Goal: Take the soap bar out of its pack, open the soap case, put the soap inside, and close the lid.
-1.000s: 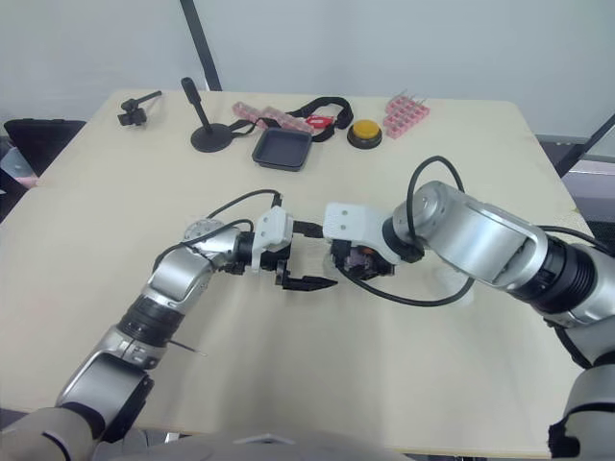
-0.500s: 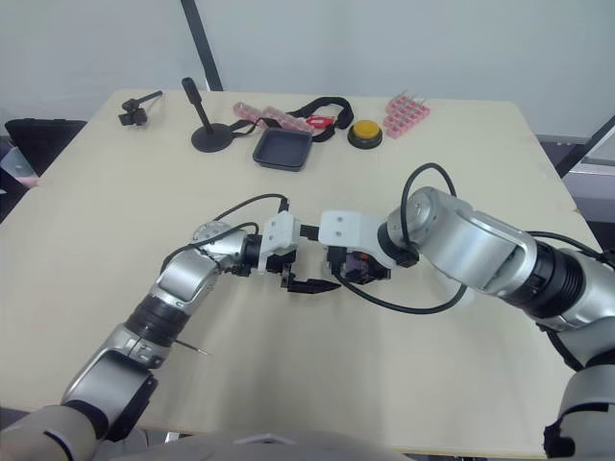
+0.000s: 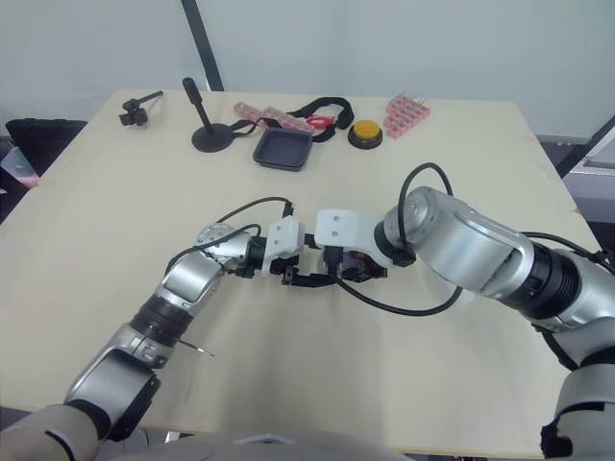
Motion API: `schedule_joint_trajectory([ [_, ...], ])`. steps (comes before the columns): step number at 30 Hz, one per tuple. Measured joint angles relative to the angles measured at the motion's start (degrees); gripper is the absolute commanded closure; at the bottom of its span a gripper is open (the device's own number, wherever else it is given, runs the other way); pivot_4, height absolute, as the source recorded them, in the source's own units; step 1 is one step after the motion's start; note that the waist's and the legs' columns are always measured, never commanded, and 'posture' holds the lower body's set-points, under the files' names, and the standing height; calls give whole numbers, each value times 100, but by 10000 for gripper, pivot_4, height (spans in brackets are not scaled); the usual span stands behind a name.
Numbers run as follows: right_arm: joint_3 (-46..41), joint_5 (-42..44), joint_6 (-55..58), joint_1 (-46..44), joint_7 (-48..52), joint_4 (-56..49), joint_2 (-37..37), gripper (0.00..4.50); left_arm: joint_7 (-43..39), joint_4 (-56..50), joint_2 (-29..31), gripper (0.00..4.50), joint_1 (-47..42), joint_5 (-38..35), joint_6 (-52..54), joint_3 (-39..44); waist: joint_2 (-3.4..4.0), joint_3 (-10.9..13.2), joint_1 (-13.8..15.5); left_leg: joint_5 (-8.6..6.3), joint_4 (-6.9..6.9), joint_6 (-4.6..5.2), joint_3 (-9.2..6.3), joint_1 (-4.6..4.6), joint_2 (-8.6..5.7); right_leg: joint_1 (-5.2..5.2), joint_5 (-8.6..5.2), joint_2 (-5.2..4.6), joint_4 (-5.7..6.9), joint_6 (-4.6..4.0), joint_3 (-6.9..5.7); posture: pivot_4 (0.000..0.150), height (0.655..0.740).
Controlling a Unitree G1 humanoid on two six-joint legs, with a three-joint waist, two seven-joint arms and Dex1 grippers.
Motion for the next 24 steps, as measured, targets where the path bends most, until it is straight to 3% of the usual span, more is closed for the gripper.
schedule_joint_trajectory([
  [24, 0, -280, -314, 158, 189, -3, -4, 22475, -108, 33, 151, 14524, -124, 30, -60, -8, 0, 0, -1, 0, 2, 1, 0, 0, 0, 0, 0, -1, 4, 0, 0, 1500, 7400],
])
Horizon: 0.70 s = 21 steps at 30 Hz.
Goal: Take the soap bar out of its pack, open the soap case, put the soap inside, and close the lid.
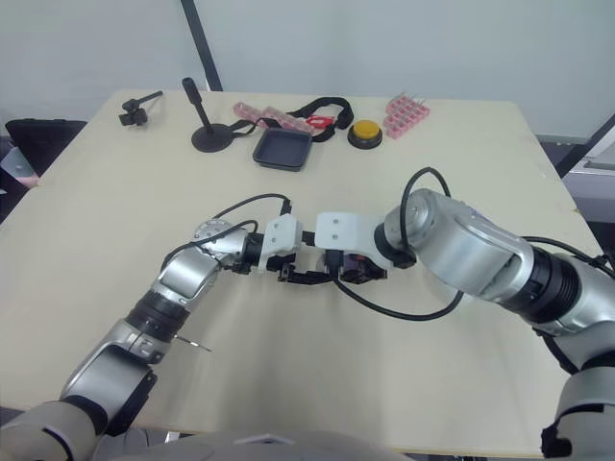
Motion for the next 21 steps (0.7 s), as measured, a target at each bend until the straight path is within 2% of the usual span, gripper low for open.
schedule_joint_trajectory([
  [12, 3, -54, 10, 7, 37, 10, 40, 22475, -2, -3, -46, 14524, -7, -35, 5, 0, 0, 0, 0, 0, 1, 1, 0, 0, 0, 0, 0, 0, 1, 0, 0, 1500, 7400],
  [16, -1, -112, 24, 6, 38, 20, 37, 22475, -27, 7, -65, 25833, -6, -26, -1, -17, 0, 0, 0, 0, 1, 1, 0, 0, 0, 0, 0, 0, 1, 0, 0, 1500, 7400],
  [21, 0, -139, 27, 11, 55, 20, 41, 22475, -32, 7, -65, 26569, -6, -26, -1, -26, 0, 0, 0, 0, 2, 1, 0, 0, 0, 0, 0, 0, 1, 0, 0, 1500, 7400],
])
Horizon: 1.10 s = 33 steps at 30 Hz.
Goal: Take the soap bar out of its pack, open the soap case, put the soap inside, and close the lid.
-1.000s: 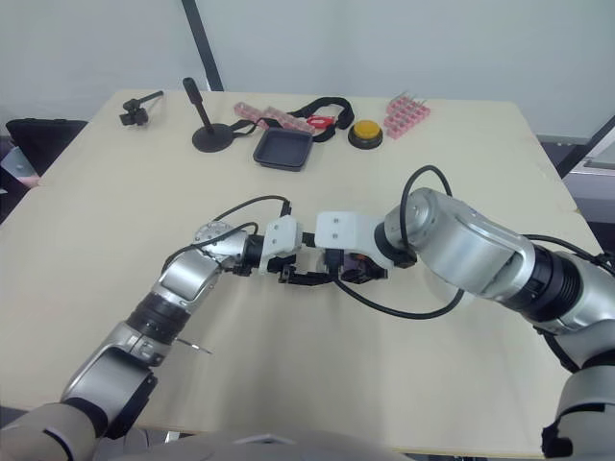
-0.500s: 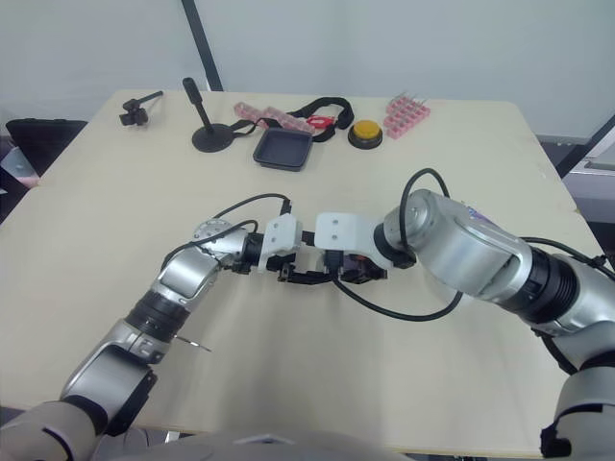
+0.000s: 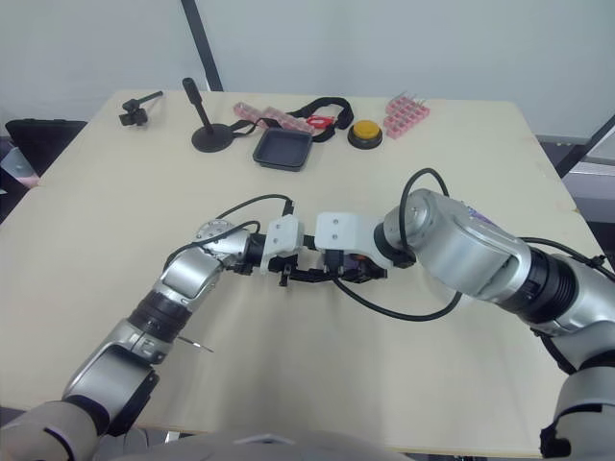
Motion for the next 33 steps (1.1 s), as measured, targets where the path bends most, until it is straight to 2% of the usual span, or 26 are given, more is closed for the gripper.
schedule_joint_trajectory([
  [14, -71, -31, -7, 116, -22, 120, 127, 22475, 28, 4, 7, 26569, 12, 57, -5, -28, 0, 0, 0, 0, 1, 0, 0, 0, 0, 0, 0, 0, 1, 0, 0, 1500, 7400],
  [15, -76, -36, -7, 131, -27, 135, 141, 14329, 29, 5, 7, 26569, 20, 66, -5, -28, 0, 0, -1, 0, 1, 0, 0, 0, 0, 0, 0, 0, 1, 0, 0, 1500, 7400],
  [16, -124, -36, -10, 164, -33, 181, 176, 11994, 73, 5, 2, 26569, 37, 74, -5, -27, 0, 0, 0, 0, 2, 0, 0, 0, 0, 0, 0, 0, 2, 0, 0, 1500, 7400],
  [18, -137, -35, -66, 185, -44, 190, 256, 4222, 148, 8, -64, 26569, 50, 81, -9, -27, 0, 0, 5, 0, 3, 0, 0, -1, 0, 0, 0, -1, 2, 0, 0, 1500, 7400],
  [20, -144, -35, -133, 187, -42, 190, 264, 516, 158, 7, -104, 26569, 64, 80, -34, -29, 0, 0, 6, 0, 3, 0, 0, -1, 0, 0, 0, -1, 2, 0, 0, 1500, 7400],
  [26, -323, -92, -507, 234, 82, 191, -24, 516, 229, 9, -83, 26569, 161, 77, -173, -20, 0, 0, 6, 0, 4, 0, 0, -2, 0, 0, 0, -1, 2, 0, 0, 1500, 7400],
  [33, -1078, -137, -1140, 693, 406, -6, -961, 516, 300, 48, -46, 26569, 549, -159, -524, 387, 1, -1, 14, -2, 5, 3, 0, -5, 0, 0, 0, -3, -4, 0, 0, 1500, 7400],
])
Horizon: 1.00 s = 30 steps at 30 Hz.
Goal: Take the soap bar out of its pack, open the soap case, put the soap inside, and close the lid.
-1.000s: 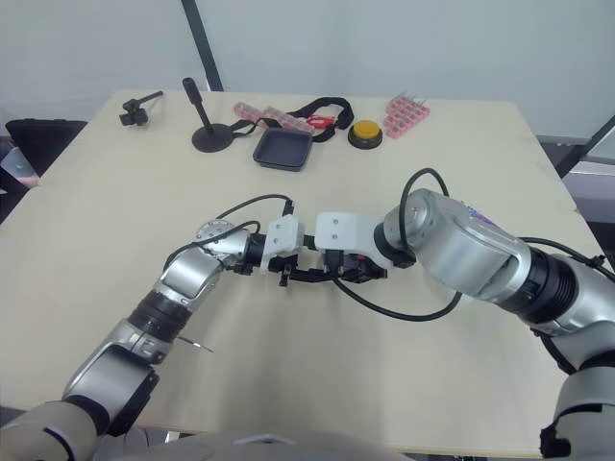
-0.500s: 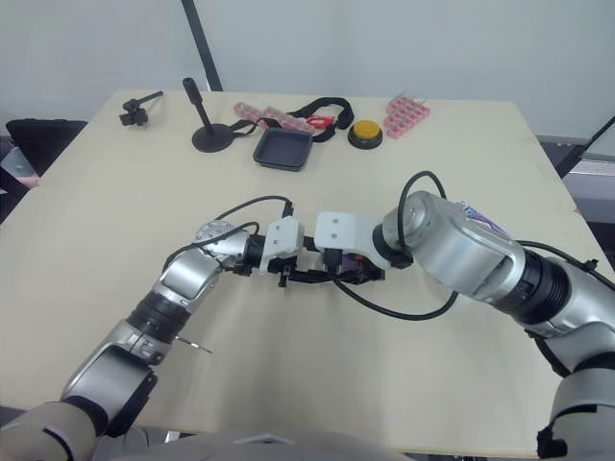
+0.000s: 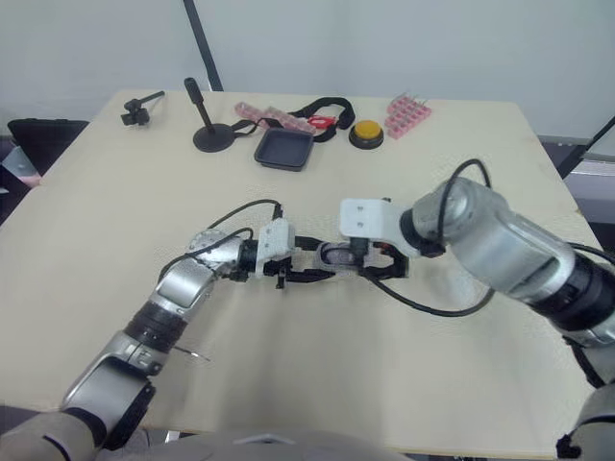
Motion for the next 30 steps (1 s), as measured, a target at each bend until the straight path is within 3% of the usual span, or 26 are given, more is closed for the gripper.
schedule_joint_trajectory([
  [8, -2009, 622, -896, 1522, 601, -787, -866, 516, -149, -119, 44, 26569, 629, -1147, 24, 965, -1, 0, -36, -8, 10, 13, 1, 1, 3, 0, -1, -1, -9, -1, 2, 1500, 7400],
  [14, -2186, 712, -204, 1816, 289, -720, -885, 516, -588, -298, 453, 26569, 1098, -1375, 26, 1141, -1, -1, -98, -10, 14, 18, 2, 5, 2, 0, -1, -4, -4, -2, 2, 1500, 7400],
  [22, -1999, 521, 921, 1693, -432, 209, -810, 516, -931, -280, 352, 26569, 1095, -1234, -298, 856, 1, -1, -85, -9, 10, 22, 3, 2, 0, 0, -2, -7, -9, -2, 0, 1500, 7400],
  [30, -2142, 581, 1447, 2211, -608, 320, -898, 516, -1108, -279, 369, 26569, 1064, -1191, -376, 698, 1, -2, -83, -10, 12, 23, 5, 3, 1, 0, -2, -7, -10, -2, 2, 1500, 7400],
])
